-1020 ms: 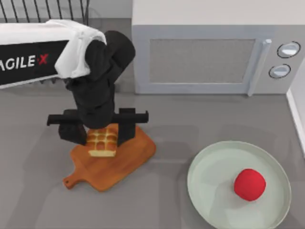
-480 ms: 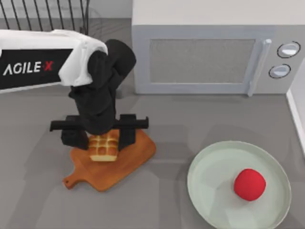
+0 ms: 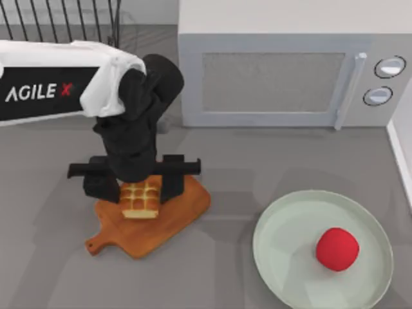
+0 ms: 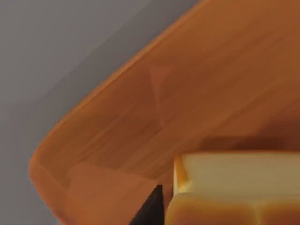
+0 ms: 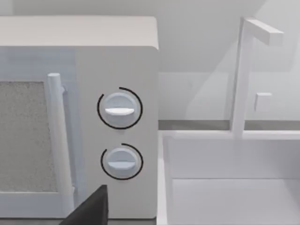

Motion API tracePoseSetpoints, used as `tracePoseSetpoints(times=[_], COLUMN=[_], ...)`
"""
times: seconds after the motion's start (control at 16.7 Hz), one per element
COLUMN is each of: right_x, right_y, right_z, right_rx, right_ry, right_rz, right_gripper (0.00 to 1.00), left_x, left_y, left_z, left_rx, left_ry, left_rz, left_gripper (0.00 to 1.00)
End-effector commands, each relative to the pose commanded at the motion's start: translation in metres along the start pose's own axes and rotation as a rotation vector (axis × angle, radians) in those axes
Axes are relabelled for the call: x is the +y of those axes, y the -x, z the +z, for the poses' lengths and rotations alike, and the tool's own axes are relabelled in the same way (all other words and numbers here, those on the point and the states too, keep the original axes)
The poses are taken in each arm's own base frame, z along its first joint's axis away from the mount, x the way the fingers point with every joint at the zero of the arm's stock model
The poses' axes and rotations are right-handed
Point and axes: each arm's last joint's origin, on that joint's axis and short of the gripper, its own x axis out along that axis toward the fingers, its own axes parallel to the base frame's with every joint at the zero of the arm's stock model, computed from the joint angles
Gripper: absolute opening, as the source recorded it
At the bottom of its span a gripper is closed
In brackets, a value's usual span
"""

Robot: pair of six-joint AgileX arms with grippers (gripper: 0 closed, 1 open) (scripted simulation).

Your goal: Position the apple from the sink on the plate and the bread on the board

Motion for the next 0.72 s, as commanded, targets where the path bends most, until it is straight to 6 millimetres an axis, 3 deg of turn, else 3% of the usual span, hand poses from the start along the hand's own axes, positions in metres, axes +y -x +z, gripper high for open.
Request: tracePoseSetpoints(times=[0.36, 0.72], right_x=[0.0000, 0.0000], right_y=[0.0000, 0.0000], right_z=[0.0000, 0.0000], right_rx=[0.000, 0.000], right_ry=[0.000, 0.000], right_rz=[0.000, 0.000], right_gripper=[1.00, 1.00], left_x=[0.0000, 0.0000], left_y=[0.0000, 0.0000], left_z=[0.0000, 0.0000], left_rx=[0.000, 0.000], left_ry=[0.000, 0.000], left_rz=[0.000, 0.000], left_gripper=[0.98, 1.00])
